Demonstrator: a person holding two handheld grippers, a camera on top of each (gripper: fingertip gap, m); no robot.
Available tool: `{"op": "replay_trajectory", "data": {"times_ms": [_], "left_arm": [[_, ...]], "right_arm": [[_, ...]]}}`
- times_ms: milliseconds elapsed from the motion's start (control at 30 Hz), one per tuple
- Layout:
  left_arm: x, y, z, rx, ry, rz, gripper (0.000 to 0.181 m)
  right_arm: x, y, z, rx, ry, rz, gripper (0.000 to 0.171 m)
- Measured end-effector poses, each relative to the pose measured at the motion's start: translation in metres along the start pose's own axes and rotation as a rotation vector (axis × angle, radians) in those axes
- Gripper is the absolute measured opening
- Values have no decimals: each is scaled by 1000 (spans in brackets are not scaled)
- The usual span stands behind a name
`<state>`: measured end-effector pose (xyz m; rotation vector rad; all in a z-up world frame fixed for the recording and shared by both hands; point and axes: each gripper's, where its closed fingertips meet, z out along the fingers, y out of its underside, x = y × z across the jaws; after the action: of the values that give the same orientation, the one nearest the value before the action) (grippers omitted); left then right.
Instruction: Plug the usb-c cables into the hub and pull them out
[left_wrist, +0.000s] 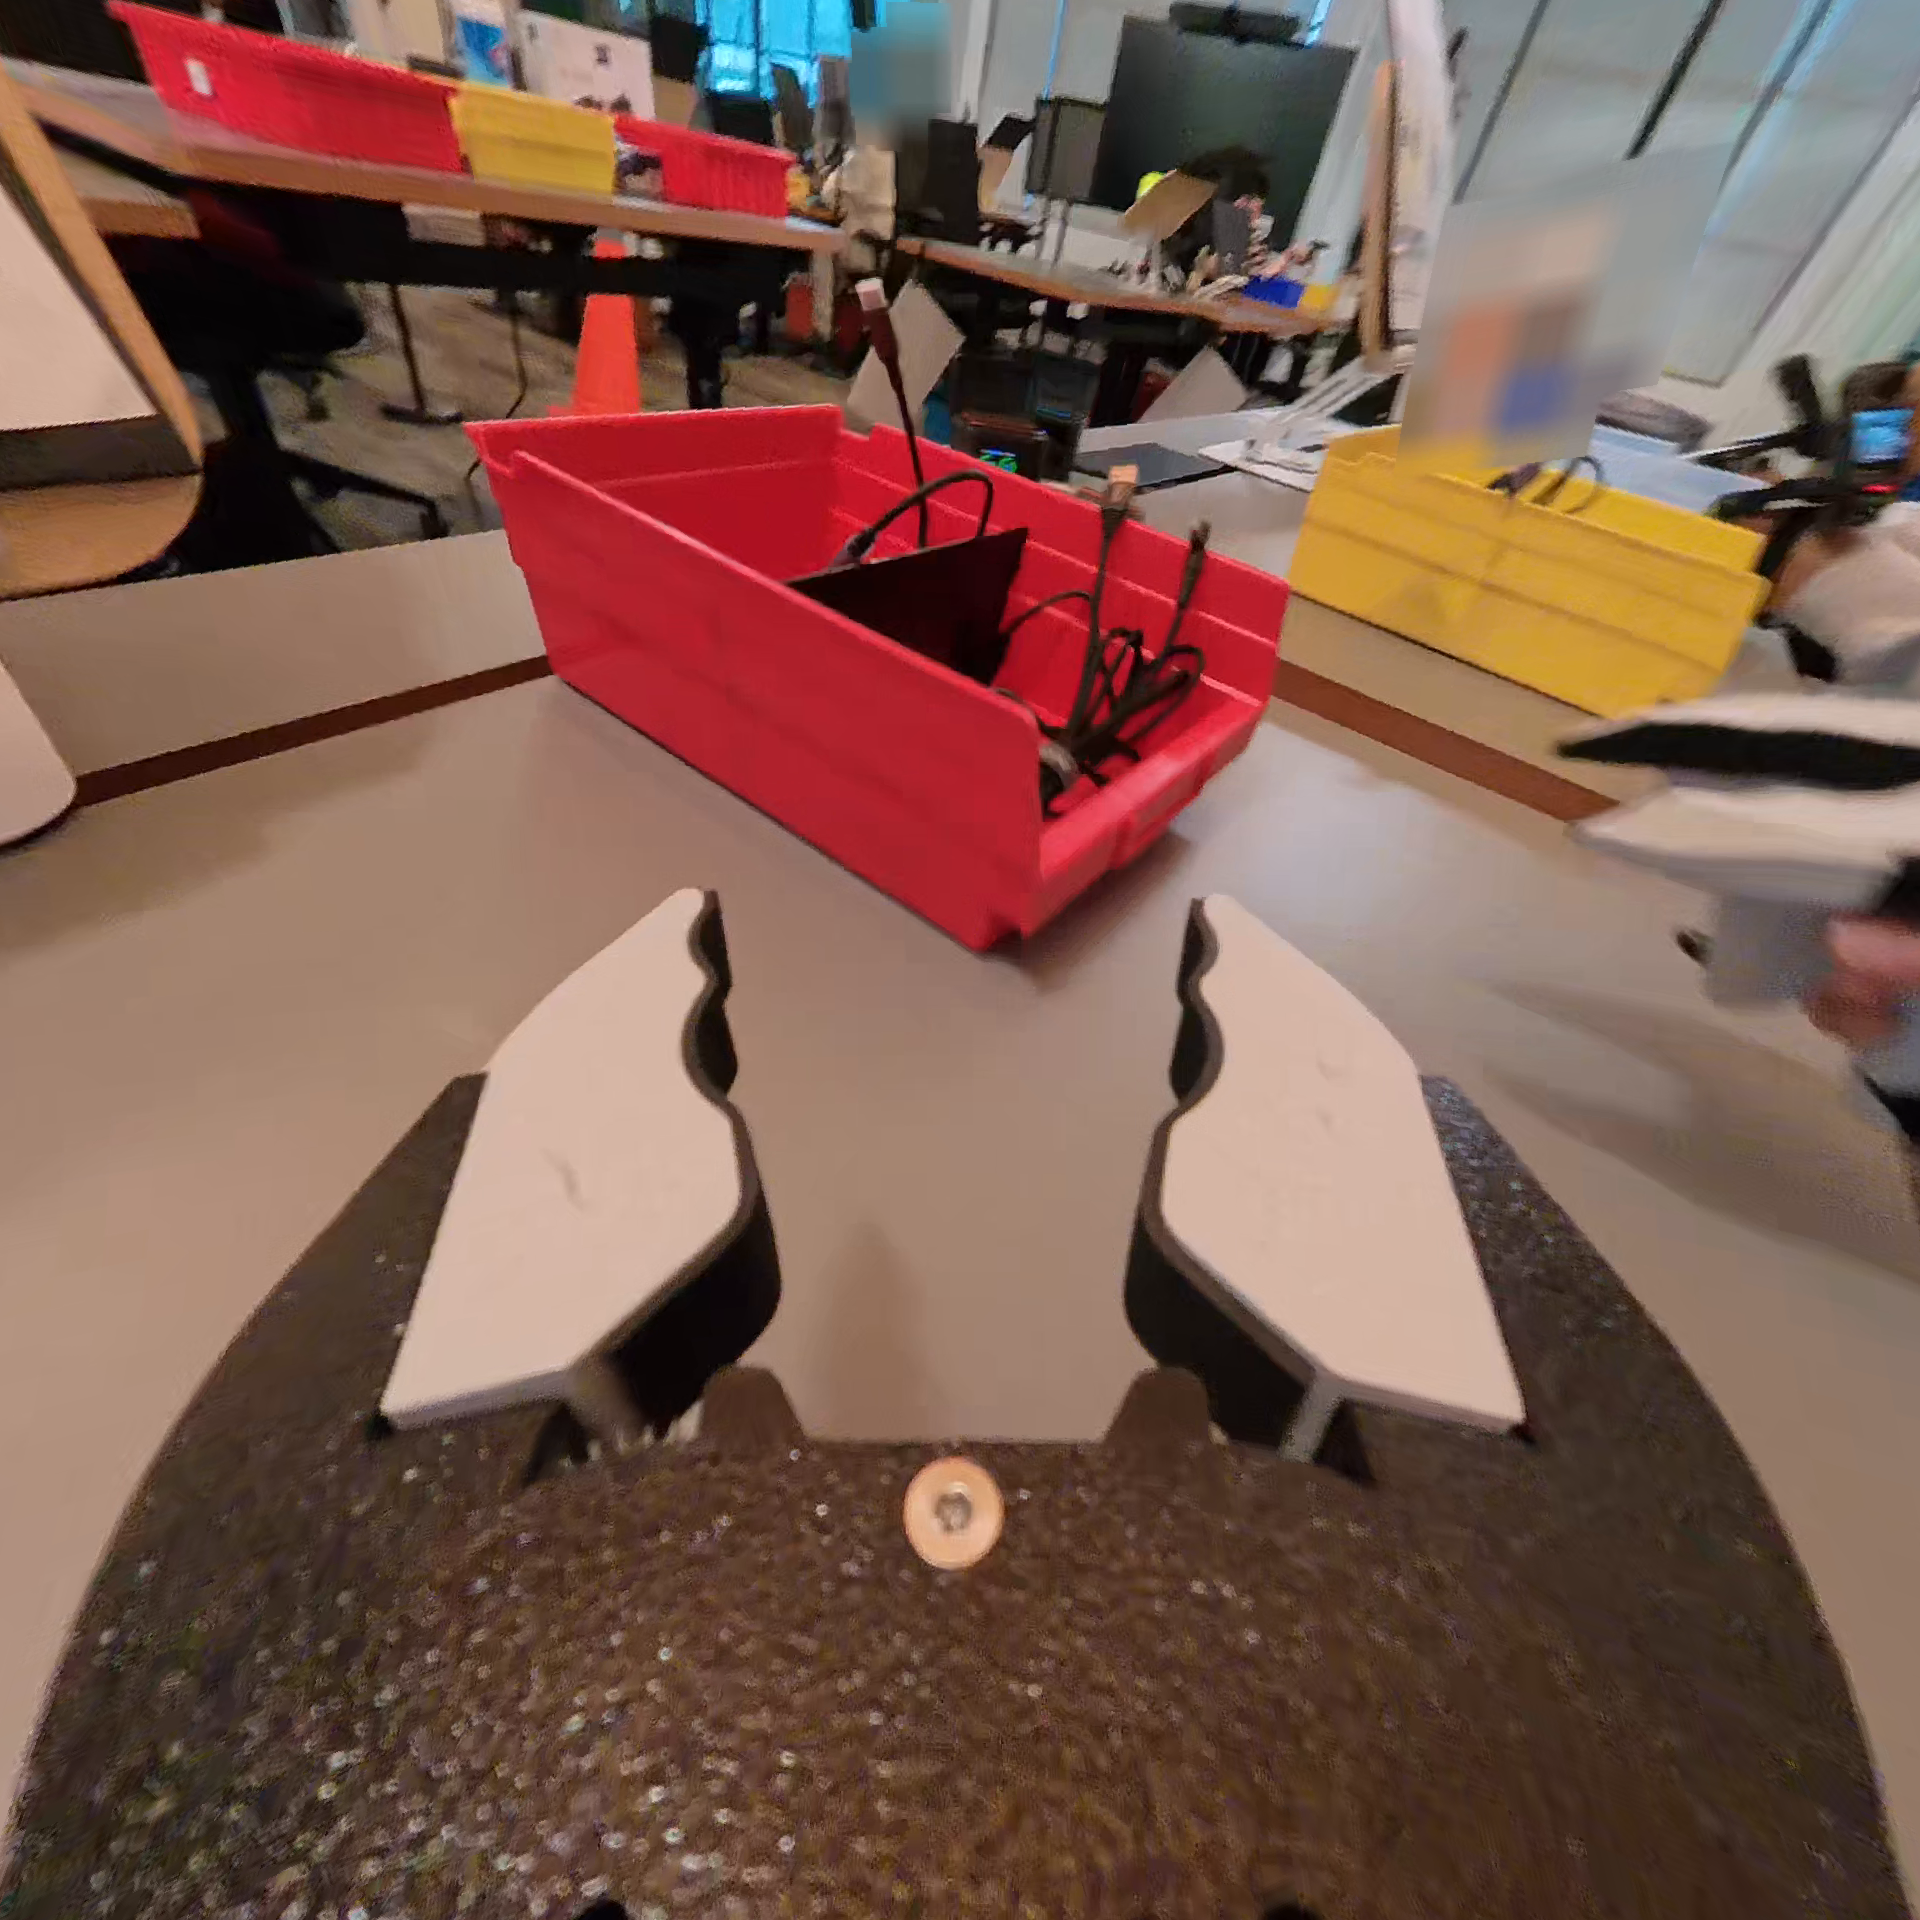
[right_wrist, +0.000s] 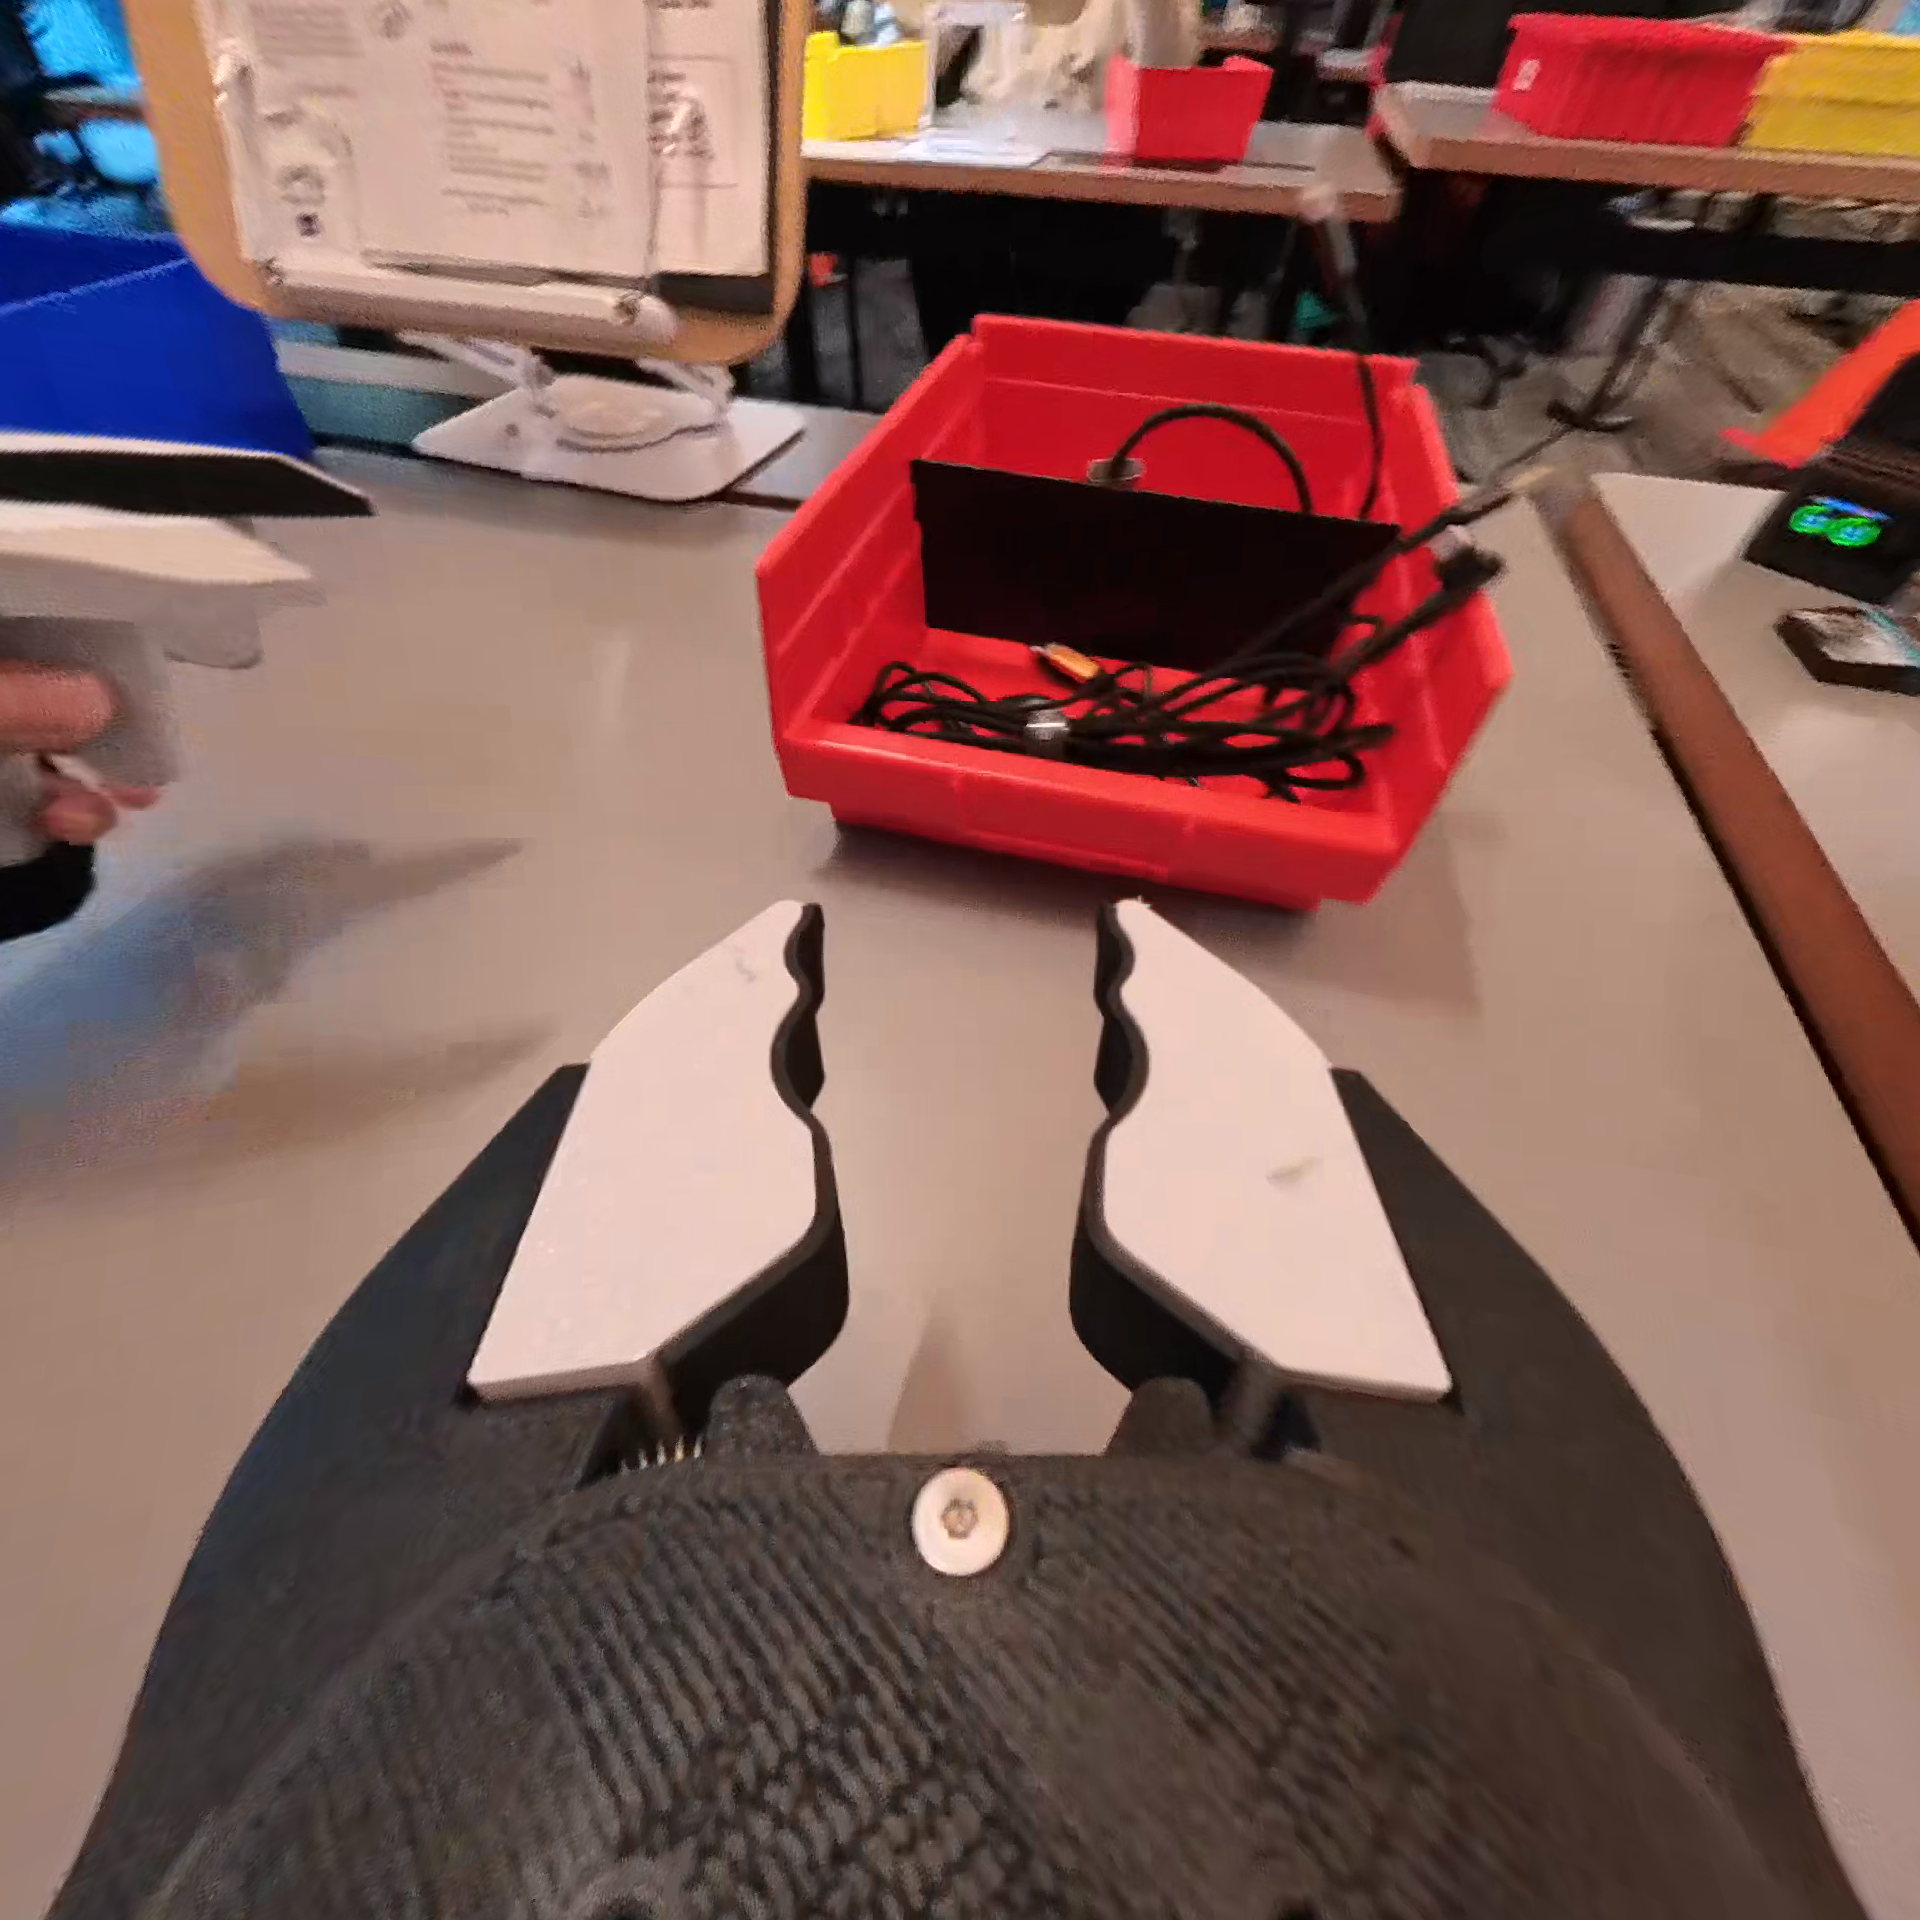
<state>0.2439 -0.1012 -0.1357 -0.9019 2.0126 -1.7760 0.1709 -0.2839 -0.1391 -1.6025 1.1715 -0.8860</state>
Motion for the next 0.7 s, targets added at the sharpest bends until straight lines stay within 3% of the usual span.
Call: {"op": "replay_trajectory", "data": {"times_ms": [167,333,400,533,600,700], "left_arm": [[-17,-15,95,-107,-223,-124,102],[-20,13,152,-285,-311,-248,80],[-28,18,160,-303,-370,-209,71],[-52,8,157,-315,-487,47,22],[-68,6,149,-337,-514,133,9],[-81,8,129,-349,-421,140,7]], "right_arm": [[19,-18,-16,56,57,94,59],[16,-36,-25,155,14,124,56],[16,-35,-25,147,-7,138,56],[21,-38,-29,164,-9,148,55],[26,-41,-33,173,5,145,54],[31,-42,-39,177,25,137,53]]}}
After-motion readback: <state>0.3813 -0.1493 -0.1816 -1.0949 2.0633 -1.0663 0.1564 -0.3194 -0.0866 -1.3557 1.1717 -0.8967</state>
